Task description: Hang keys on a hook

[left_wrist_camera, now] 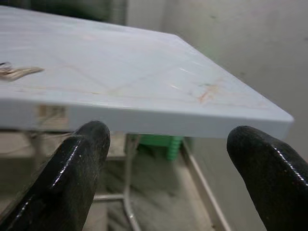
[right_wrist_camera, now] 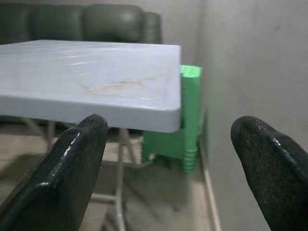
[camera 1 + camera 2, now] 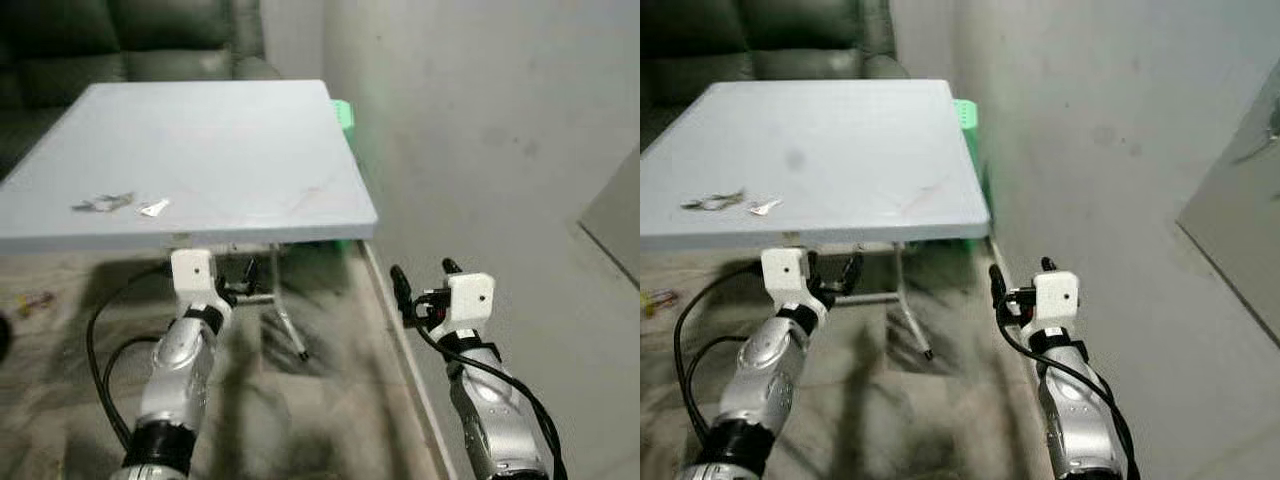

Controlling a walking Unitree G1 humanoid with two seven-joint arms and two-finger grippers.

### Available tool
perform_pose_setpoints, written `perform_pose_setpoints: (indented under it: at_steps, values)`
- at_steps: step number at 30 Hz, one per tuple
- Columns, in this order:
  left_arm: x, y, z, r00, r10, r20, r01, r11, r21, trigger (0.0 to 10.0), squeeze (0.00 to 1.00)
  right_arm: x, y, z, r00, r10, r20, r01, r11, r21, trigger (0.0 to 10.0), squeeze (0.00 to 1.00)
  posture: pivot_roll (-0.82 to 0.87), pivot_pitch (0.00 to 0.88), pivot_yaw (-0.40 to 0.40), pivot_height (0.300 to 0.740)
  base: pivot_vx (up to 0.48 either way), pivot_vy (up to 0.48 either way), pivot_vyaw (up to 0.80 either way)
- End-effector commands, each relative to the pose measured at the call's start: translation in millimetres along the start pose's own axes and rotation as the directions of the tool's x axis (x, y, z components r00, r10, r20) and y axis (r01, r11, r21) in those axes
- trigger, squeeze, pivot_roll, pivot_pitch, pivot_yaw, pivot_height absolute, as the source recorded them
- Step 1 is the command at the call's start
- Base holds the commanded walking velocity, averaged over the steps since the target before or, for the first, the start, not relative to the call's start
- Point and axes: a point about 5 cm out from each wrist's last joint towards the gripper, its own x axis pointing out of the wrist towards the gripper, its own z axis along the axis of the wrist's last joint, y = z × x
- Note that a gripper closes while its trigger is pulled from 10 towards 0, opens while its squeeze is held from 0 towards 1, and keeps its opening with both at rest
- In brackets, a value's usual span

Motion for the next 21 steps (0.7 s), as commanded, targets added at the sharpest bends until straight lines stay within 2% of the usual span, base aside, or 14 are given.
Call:
perform_pose_setpoints:
  at_steps: [1,3,10,15,17,21]
  values:
    - [1.8,-6.0,1,1.0,-0.013,-0.002,0.013,1.0,-0.009,10.0,0.0,-0.2,-6.4,2,1.0,-0.015,-0.003,0.015,1.0,-0.004,10.0,0.0,-0.08,0.0,-0.035,0.74,0.0,0.0,0.8]
    - [2.0,-5.9,1,1.0,-0.012,-0.003,0.012,1.0,-0.008,10.0,0.0,0.2,-5.7,2,1.0,-0.01,0.002,0.01,1.0,0.008,10.0,0.0,-0.08,0.0,-0.035,0.74,0.0,0.0,0.8]
    - [-3.6,-8.0,7,0.999,-0.037,0.035,0.037,0.999,0.006,10.0,0.0,-1.5,0.1,9,0.999,0.022,0.041,-0.023,1.0,0.012,10.0,0.0,-0.09,0.0,-0.031,0.74,0.0,0.0,0.0]
    - [-14.1,-9.0,9,0.997,-0.044,0.062,0.047,0.998,-0.049,10.0,0.0,-6.3,2.8,16,0.996,0.041,0.077,-0.042,0.999,0.018,10.0,0.0,-0.09,0.0,-0.029,0.74,0.0,0.0,0.0]
    - [-23.3,-7.0,11,0.996,-0.04,0.077,0.046,0.995,-0.087,10.0,0.0,-13.0,7.1,20,0.994,0.054,0.094,-0.057,0.998,0.033,10.0,0.0,-0.09,0.0,-0.025,0.74,0.0,0.0,0.0]
    - [-27.5,-5.3,18,0.996,-0.03,0.087,0.04,0.992,-0.116,10.0,0.0,-16.8,9.4,22,0.994,0.055,0.099,-0.058,0.998,0.031,10.0,0.0,-0.09,0.0,-0.027,0.74,0.0,0.0,0.0]
